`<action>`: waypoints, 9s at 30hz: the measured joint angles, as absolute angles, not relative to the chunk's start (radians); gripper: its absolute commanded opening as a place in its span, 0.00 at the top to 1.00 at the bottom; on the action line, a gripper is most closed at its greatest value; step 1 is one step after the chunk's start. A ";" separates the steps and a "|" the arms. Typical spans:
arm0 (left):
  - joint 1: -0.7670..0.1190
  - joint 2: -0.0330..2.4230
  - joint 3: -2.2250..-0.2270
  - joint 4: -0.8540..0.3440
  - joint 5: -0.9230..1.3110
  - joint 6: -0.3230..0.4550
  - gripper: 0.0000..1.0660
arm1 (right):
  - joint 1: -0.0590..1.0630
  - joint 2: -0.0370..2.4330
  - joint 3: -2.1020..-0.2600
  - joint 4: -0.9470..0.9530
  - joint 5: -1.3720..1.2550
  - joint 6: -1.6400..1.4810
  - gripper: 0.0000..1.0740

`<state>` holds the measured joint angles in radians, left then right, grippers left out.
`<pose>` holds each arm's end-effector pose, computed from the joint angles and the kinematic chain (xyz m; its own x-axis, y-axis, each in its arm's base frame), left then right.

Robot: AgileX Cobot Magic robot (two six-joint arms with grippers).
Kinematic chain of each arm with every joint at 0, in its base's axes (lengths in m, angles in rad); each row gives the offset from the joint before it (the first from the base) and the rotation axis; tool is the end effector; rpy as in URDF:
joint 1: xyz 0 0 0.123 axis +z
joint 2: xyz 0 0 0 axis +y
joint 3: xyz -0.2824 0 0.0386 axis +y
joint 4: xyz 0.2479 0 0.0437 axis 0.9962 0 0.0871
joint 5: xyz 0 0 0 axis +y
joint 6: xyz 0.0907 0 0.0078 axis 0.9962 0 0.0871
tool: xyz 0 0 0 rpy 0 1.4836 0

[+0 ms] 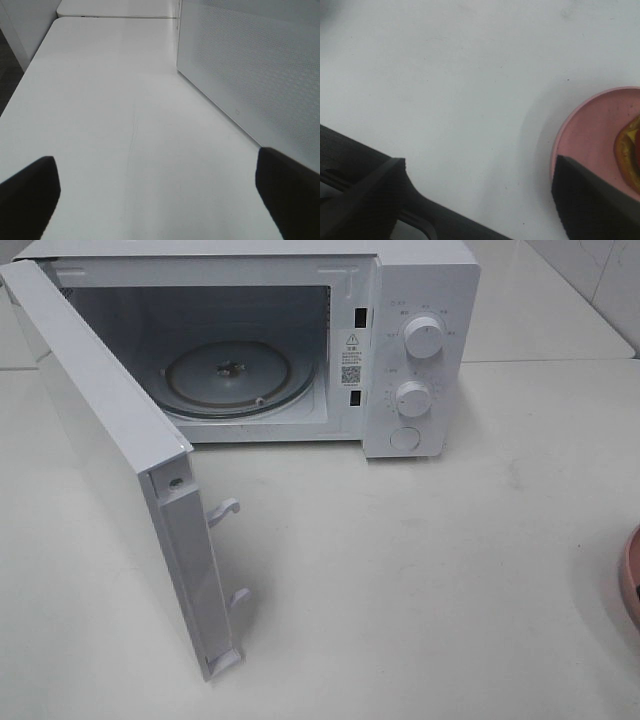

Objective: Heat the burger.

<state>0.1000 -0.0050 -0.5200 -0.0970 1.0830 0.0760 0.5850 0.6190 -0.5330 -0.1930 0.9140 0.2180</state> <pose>-0.0083 -0.0087 0.2812 -0.4501 -0.0147 -0.8929 -0.0098 0.9999 -0.0115 0.0899 0.0430 0.2698 -0.6981 -0.3449 -0.6275 -0.4002 0.9146 -0.0575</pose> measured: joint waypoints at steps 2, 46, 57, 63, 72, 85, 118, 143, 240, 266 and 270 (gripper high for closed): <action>0.100 -0.005 -0.520 -0.097 1.083 0.076 0.06 | 0.585 0.598 -0.533 -0.193 0.930 0.218 0.29; 0.100 -0.005 -0.520 -0.097 1.083 0.076 0.06 | 0.261 -0.004 -0.499 -0.117 1.001 0.107 0.30; 0.100 -0.005 -0.520 -0.097 1.083 0.076 0.06 | 0.261 -0.004 -0.499 -0.117 1.001 0.107 0.30; 0.100 -0.005 -0.520 -0.097 1.083 0.076 0.06 | 0.261 -0.004 -0.499 -0.117 1.001 0.107 0.30; 0.100 -0.005 -0.520 -0.097 1.083 0.076 0.06 | 0.261 -0.004 -0.499 -0.117 1.001 0.106 0.30; 0.100 -0.005 -0.535 -0.106 1.054 0.076 0.07 | 0.261 -0.004 -0.499 -0.117 1.001 0.106 0.30; 0.100 0.439 -0.360 -0.145 0.378 0.088 1.00 | 0.261 -0.004 -0.499 -0.115 1.001 0.106 0.30; 0.100 0.879 -0.166 0.005 -0.398 -0.061 1.00 | 0.261 -0.004 -0.499 -0.115 1.001 0.106 0.30; -0.670 1.932 -1.183 -0.205 -0.363 0.134 1.00 | 0.261 -0.004 -0.499 -0.114 1.001 0.106 0.30; -0.702 1.686 -1.194 -0.245 0.560 0.134 0.07 | 0.261 -0.004 -0.499 -0.114 1.001 0.106 0.30; -0.702 1.622 -1.194 -0.229 0.712 0.134 0.07 | 0.261 -0.004 -0.499 -0.114 1.001 0.106 0.30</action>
